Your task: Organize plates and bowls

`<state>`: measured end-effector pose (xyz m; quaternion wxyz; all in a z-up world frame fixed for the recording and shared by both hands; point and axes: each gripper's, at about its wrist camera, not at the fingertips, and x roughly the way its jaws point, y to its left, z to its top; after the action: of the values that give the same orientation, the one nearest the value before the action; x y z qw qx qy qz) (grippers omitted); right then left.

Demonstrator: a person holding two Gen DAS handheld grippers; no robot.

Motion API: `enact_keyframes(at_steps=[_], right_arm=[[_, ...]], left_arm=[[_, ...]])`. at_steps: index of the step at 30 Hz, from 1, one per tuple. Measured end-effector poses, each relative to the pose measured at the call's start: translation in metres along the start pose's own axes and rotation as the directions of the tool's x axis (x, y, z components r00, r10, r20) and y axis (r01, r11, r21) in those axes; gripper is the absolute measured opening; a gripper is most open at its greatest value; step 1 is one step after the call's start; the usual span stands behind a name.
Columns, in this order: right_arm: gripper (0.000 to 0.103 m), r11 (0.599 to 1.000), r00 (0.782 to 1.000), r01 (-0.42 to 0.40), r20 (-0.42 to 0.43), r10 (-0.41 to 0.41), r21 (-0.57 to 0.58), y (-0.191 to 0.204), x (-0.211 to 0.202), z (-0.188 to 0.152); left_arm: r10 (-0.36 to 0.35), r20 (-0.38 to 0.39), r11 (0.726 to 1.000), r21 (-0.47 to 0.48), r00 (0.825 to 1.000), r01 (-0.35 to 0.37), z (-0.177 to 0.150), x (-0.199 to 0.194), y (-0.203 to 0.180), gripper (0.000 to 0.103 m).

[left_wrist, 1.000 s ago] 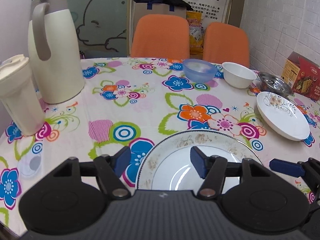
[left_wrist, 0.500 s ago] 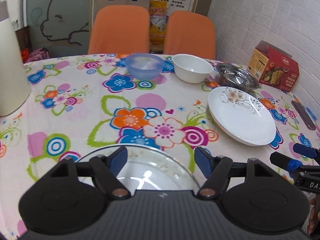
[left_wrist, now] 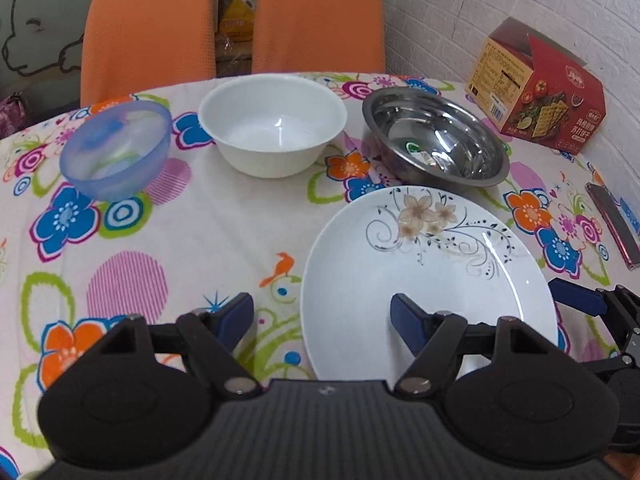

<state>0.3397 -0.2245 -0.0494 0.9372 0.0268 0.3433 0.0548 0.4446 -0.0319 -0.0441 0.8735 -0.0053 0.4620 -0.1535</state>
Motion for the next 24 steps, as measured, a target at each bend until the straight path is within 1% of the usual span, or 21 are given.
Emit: enact_keyframes(at_steps=[1,2,5,8,14,15,17,19,20,22,24], right_arm=[[0.088,1.000,1.000,-0.006,-0.003,0.006,-0.004,0.001,0.002,0.000],[0.088,1.000,1.000,-0.013,-0.006,0.013,-0.009,0.001,0.004,0.000],[0.090,0.999,0.999,-0.033,-0.023,0.032,-0.008,0.001,0.011,-0.001],[0.090,0.999,1.000,-0.024,-0.015,0.023,-0.041,0.007,0.013,-0.002],[0.090,0.998,0.999,-0.034,0.016,0.035,-0.046,0.004,0.010,-0.007],[0.090,0.999,1.000,-0.027,0.016,0.027,-0.041,0.005,0.010,-0.007],[0.090,0.999,1.000,-0.013,0.008,0.014,-0.031,0.009,0.009,-0.006],[0.090,0.998,0.999,-0.043,0.004,0.043,-0.052,0.017,0.009,-0.008],[0.091,0.996,0.999,-0.051,0.003,0.052,-0.069,0.024,0.008,-0.010],[0.091,0.999,1.000,-0.013,0.013,0.013,-0.035,0.030,0.008,-0.012],[0.091,1.000,1.000,-0.005,-0.009,0.005,-0.026,0.031,0.007,-0.009]], left_arm=[[-0.002,-0.009,1.000,-0.003,1.000,0.002,0.001,0.006,-0.001,0.073],[0.007,0.008,1.000,0.006,1.000,-0.007,0.002,0.006,-0.003,0.073],[0.001,0.010,1.000,0.021,1.000,-0.001,0.004,0.010,-0.007,0.073],[0.019,0.017,0.998,0.053,1.000,-0.020,0.001,0.012,-0.013,0.073],[0.021,0.033,0.999,0.045,0.999,-0.022,-0.001,0.012,-0.015,0.073],[0.020,0.035,0.999,0.044,0.999,-0.022,-0.002,0.011,-0.015,0.072],[0.020,0.041,0.999,0.047,0.999,-0.022,-0.003,0.010,-0.018,0.065],[0.011,0.044,0.998,0.061,0.999,-0.014,-0.004,0.009,-0.023,0.060],[0.020,0.049,0.998,0.060,0.999,-0.023,-0.005,0.008,-0.025,0.061],[0.021,0.046,0.998,0.053,0.999,-0.023,-0.006,0.007,-0.024,0.060],[0.006,0.026,0.999,0.037,1.000,-0.007,-0.007,0.003,-0.024,0.053]])
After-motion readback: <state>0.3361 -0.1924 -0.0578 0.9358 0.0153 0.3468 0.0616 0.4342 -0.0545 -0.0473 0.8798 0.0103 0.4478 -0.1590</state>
